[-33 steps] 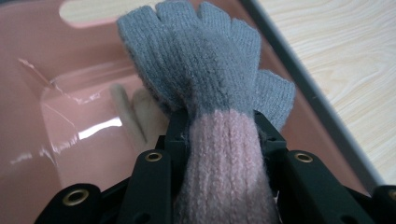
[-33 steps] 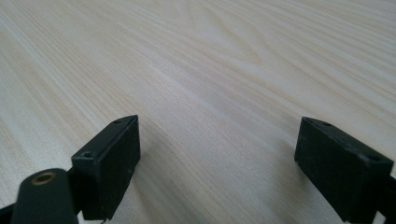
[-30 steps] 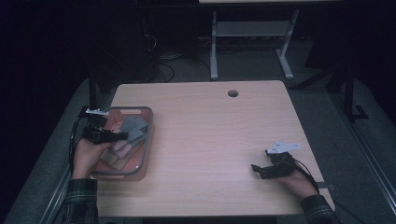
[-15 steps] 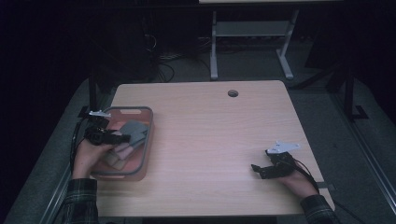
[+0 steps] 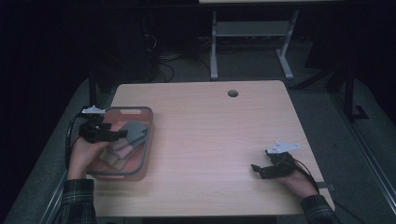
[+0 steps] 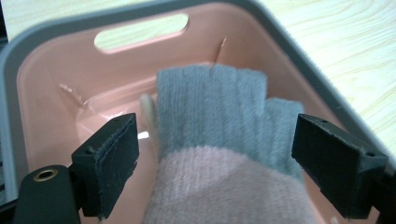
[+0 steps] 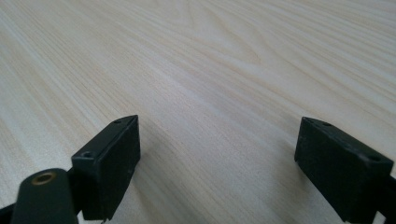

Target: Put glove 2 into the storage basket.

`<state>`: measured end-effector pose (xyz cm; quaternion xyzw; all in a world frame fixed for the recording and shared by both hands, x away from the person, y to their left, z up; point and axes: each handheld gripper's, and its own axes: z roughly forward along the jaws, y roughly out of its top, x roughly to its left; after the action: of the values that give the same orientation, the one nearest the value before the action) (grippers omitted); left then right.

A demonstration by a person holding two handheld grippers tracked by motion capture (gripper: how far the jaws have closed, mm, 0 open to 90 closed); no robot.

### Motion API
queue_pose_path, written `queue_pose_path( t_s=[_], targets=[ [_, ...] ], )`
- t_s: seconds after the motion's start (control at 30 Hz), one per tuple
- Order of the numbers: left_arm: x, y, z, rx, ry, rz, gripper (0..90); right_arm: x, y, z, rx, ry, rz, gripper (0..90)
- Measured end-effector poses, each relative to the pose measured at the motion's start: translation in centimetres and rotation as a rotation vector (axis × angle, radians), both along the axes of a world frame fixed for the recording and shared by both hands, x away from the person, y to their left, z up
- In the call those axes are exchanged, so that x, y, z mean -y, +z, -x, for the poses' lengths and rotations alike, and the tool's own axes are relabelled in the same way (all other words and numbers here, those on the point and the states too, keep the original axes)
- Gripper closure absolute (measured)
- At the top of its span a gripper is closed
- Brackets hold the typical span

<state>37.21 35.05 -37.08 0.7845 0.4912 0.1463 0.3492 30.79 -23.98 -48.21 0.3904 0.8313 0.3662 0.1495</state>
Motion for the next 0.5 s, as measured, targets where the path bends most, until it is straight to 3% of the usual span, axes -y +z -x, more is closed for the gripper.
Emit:
queue_pose_path(
  t_s=[0.13,0.43,0.5],
  targets=[
    [0.7,0.6,0.1,0.015,-0.02,0.013,14.2,0.0,0.0,0.0,0.0,0.0,0.0,14.1],
    [3.6,1.0,-0.2,0.011,-0.099,0.081,14.3,0.0,0.0,0.0,0.0,0.003,0.0,14.0],
    [4.0,1.0,-0.3,0.012,-0.106,0.079,14.2,0.0,0.0,0.0,0.0,0.003,0.0,14.0]
  ],
)
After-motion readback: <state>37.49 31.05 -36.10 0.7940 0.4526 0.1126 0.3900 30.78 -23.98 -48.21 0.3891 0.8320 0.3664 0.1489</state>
